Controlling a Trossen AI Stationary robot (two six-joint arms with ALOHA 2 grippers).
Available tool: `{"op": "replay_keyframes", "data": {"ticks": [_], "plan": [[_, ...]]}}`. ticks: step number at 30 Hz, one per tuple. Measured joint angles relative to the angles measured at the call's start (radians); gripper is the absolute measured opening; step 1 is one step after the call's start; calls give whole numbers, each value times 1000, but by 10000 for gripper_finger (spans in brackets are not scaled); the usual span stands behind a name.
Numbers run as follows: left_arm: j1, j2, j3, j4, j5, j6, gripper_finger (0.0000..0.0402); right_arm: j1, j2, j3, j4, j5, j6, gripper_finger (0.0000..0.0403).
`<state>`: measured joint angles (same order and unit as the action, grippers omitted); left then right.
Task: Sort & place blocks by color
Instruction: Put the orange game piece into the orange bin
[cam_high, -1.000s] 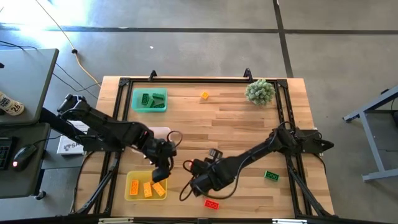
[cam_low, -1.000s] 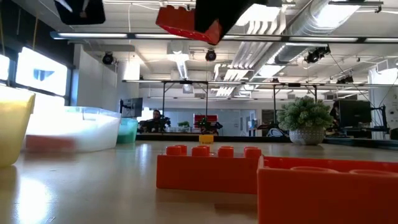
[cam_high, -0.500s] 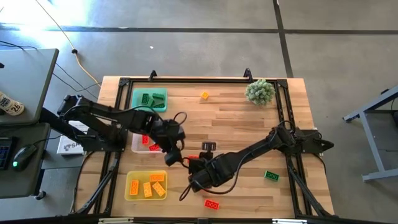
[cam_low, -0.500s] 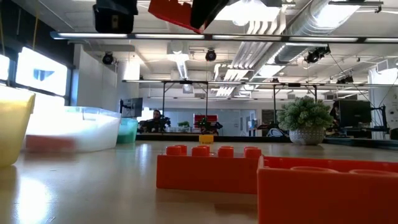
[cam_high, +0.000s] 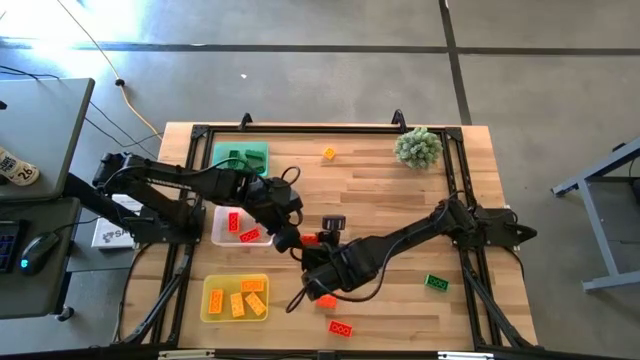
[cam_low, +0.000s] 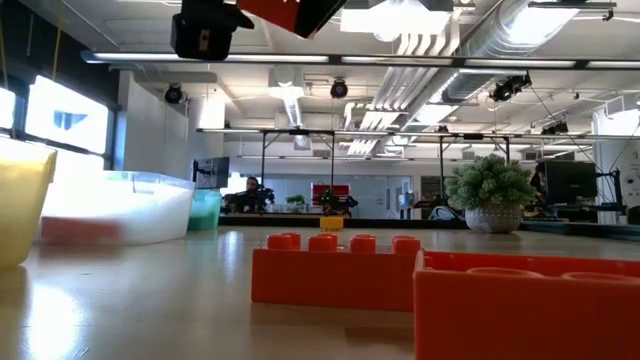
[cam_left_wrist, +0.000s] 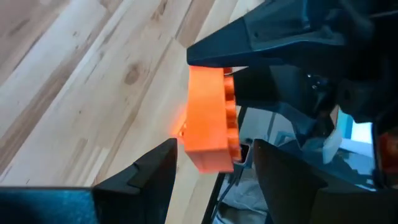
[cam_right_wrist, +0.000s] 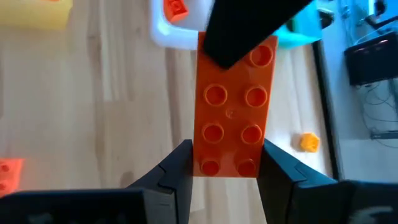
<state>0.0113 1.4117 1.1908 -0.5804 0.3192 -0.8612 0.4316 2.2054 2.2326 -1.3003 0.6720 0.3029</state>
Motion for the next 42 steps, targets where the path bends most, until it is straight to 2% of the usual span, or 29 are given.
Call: {"op": "replay_keyframes", "data": {"ticks": [6,11,14,22,26,30,33,42], "plan": [[23,0,0,36,-12,0,200,-20,-28,0,46,16,-75,113],[29,0,0,75,-16,1,194,-42,-28,0,41,-12,-109,113],[30,0,0,70,-17,7,171,-47,-28,0,41,-14,-120,113],[31,0,0,41,-33,34,78,-68,-29,1,38,-57,-125,113],[29,0,0,22,-61,55,74,-72,-28,1,41,-69,-121,146],[26,0,0,-41,-69,116,70,-75,-28,1,43,-91,-74,198],[26,0,0,-117,-76,150,70,-82,-27,1,42,-114,-17,221],[26,0,0,-417,-148,321,73,-98,-27,1,39,-182,168,232]]}}
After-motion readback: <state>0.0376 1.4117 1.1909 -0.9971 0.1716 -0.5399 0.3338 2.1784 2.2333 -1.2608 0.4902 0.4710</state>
